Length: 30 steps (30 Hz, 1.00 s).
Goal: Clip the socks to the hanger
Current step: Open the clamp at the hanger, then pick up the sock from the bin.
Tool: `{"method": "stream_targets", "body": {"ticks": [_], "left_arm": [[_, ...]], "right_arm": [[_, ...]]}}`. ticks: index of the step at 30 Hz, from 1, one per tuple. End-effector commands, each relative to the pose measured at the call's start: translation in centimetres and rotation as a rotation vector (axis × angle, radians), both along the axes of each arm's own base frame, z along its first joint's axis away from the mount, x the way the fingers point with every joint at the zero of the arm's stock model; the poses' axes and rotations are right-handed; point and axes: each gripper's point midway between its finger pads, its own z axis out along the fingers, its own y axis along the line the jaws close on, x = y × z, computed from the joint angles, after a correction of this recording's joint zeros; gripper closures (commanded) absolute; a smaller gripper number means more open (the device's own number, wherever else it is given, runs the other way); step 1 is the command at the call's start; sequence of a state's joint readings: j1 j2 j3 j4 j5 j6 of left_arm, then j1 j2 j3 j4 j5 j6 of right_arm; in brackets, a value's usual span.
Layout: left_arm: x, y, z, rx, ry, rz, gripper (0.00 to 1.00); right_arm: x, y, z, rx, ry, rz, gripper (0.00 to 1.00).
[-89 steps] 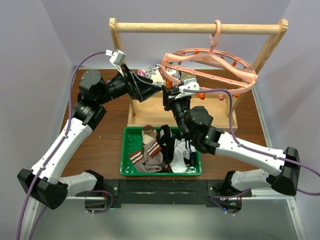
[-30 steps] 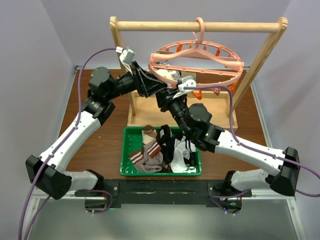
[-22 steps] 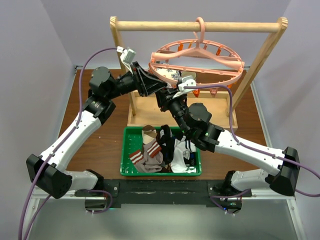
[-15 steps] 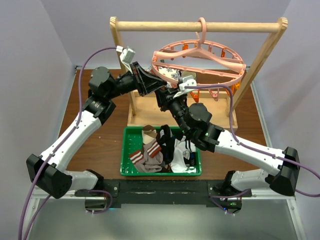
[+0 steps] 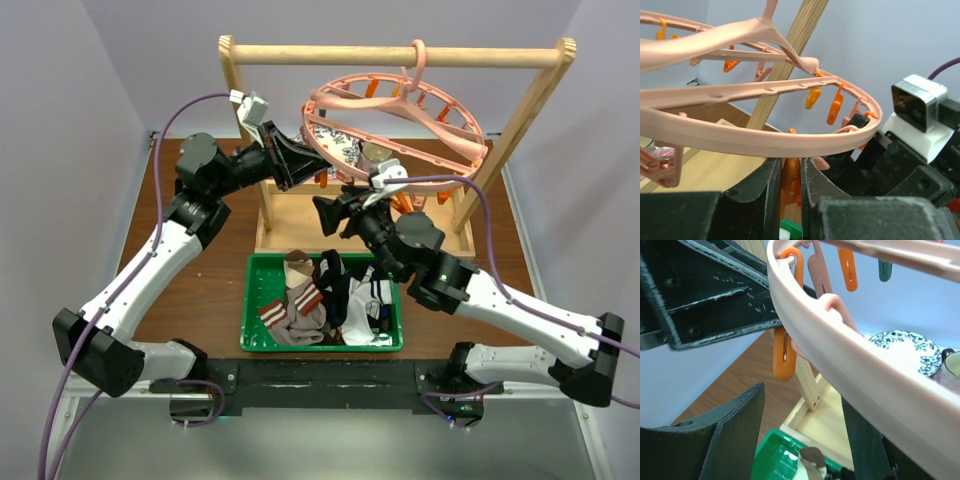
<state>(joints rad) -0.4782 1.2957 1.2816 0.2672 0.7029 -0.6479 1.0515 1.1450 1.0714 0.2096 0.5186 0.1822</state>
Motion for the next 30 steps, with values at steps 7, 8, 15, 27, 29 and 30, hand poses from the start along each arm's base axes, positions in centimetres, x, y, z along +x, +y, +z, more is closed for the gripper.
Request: {"method": "stream_targets", "body": {"ticks": [7, 8, 15, 27, 29, 30], "left_arm": [[0.1, 0.7, 1.1, 0.028, -0.101, 0.036, 1.0], [0.0, 0.7, 1.0, 0.034, -0.097, 0.035, 1.0], [0.3, 0.8, 0.3, 0.056, -0.09, 0.057, 1.0], [0.1, 0.8, 1.7, 0.028, -0.103, 0.049, 1.0], [0.2, 0.7, 1.6, 0.028, -0.101, 0.047, 1.0], [0.2, 0.7, 1.7, 0.027, -0.102, 0.047, 1.0]], "right_arm": [[-5.9, -3.8, -7.7, -0.051, 0.237, 0.154, 0.38], [-6.2, -4.1, -9.7, -0.077, 0.276, 0.147, 0.4], [-6.4, -4.6, -12.7, -0.093, 0.319, 0.111, 0.37], [-6.1, -2.7, -9.4, -0.304, 0.156, 0.074, 0.21], [-8.4, -1.6, -10.1, -0.381, 0.129, 0.096, 0.2], [-8.8, -1.5, -10.5, -0.404, 0.134, 0.08, 0.2]]}}
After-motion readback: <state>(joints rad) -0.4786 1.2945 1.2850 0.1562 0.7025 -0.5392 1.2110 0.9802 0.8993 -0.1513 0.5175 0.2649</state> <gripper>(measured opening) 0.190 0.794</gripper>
